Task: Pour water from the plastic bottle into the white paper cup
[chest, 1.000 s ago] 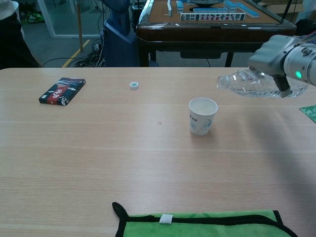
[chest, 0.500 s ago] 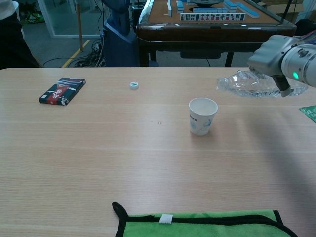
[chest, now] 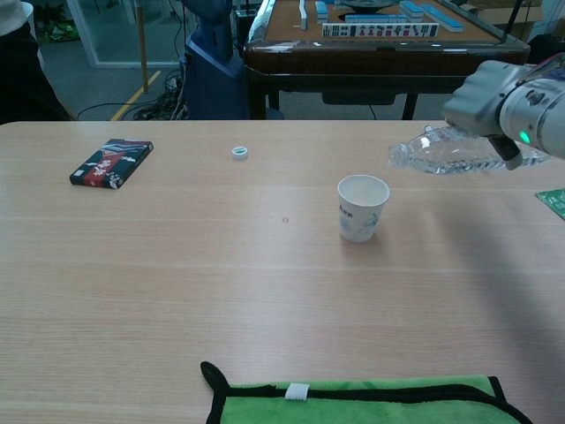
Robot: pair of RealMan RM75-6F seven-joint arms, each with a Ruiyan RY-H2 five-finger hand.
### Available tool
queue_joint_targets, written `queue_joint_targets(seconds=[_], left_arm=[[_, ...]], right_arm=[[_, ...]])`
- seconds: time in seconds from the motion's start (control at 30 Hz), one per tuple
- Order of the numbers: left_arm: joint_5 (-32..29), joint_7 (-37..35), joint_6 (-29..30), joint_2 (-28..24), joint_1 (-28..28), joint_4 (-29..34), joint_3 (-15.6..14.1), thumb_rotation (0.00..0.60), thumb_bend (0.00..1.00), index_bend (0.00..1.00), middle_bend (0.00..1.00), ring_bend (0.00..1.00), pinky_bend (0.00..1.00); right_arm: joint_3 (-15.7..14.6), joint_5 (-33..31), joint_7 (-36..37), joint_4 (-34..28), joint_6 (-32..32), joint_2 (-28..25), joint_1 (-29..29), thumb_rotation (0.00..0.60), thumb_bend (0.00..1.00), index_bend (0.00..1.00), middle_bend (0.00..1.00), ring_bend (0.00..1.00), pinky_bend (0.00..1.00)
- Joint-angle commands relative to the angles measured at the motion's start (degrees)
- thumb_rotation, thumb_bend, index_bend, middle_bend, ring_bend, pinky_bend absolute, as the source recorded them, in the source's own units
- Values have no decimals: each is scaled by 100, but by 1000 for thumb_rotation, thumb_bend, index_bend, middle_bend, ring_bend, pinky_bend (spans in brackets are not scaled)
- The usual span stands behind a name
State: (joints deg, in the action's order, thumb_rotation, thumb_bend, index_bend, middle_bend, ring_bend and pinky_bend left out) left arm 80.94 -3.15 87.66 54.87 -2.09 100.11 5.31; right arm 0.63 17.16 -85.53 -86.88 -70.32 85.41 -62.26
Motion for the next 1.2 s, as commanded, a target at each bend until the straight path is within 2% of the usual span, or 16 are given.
queue_joint_targets(seconds=[0.03,1.2], left_arm=[[-2,0,-2,0,0,2,0,600,138,313,398,362,685],[-26,-46,4,-31,9,11,17,600,138,312,398,362,685]], right_arm=[[15,-23,-28,21,0,21,-6,600,270,611,621,456,469],[134,-81,-220,19,-43,116,-48,600,271,612,623,456,471]])
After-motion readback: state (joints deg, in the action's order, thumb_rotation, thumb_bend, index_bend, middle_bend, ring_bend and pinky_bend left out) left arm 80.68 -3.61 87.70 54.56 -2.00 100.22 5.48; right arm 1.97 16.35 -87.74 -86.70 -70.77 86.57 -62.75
